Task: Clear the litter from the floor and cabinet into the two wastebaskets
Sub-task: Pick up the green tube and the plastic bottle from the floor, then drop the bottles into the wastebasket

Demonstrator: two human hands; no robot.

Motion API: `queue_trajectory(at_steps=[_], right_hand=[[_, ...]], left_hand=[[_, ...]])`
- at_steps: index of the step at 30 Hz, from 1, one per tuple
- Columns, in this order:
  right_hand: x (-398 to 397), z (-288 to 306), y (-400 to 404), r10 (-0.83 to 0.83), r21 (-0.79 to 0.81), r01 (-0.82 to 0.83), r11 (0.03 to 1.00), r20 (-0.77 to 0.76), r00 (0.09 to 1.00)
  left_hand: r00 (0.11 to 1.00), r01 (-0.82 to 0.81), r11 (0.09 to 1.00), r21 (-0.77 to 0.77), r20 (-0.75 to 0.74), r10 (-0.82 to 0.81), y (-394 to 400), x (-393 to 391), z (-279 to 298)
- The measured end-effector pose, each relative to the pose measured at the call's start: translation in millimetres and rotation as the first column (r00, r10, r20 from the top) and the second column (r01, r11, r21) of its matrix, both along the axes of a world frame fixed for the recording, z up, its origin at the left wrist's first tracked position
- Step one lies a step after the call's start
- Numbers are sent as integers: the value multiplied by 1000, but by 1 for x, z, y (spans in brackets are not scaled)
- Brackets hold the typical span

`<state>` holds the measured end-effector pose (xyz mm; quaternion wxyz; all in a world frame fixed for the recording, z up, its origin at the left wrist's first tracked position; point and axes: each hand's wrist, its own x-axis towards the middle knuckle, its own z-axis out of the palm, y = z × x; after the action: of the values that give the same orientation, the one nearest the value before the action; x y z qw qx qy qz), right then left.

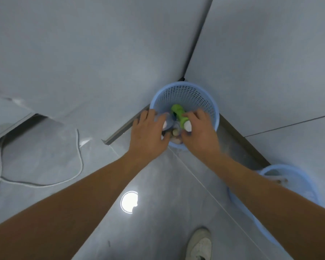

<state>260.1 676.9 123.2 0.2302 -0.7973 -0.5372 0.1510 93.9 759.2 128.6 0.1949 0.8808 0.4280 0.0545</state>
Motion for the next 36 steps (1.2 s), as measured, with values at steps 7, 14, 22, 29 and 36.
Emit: queue_trajectory(at_steps=[7,14,22,29,36], right_hand=[[-163,48,-7,133,-25,-137,990,-114,984],[-359,-10,4,268,-155,-315,936,-266,926],[-486,-153,3,349,-407,-433,805,-265,899],[-544,-227,19,507,-326,-526,785,-149,849],[-487,-180,9,359,-199,-416,888,-268,894]], left_hand=[[976,-216,971,-100,-17,216,-18,-176,45],[882,-470,858,-205,-104,459,-48,-388,1],[776,-630,687,-361,-269,571,-79,-517,-122],[752,-657,660,-363,-269,601,-92,-559,-163],[813,-583,748,-317,-245,529,-79,-520,-111]])
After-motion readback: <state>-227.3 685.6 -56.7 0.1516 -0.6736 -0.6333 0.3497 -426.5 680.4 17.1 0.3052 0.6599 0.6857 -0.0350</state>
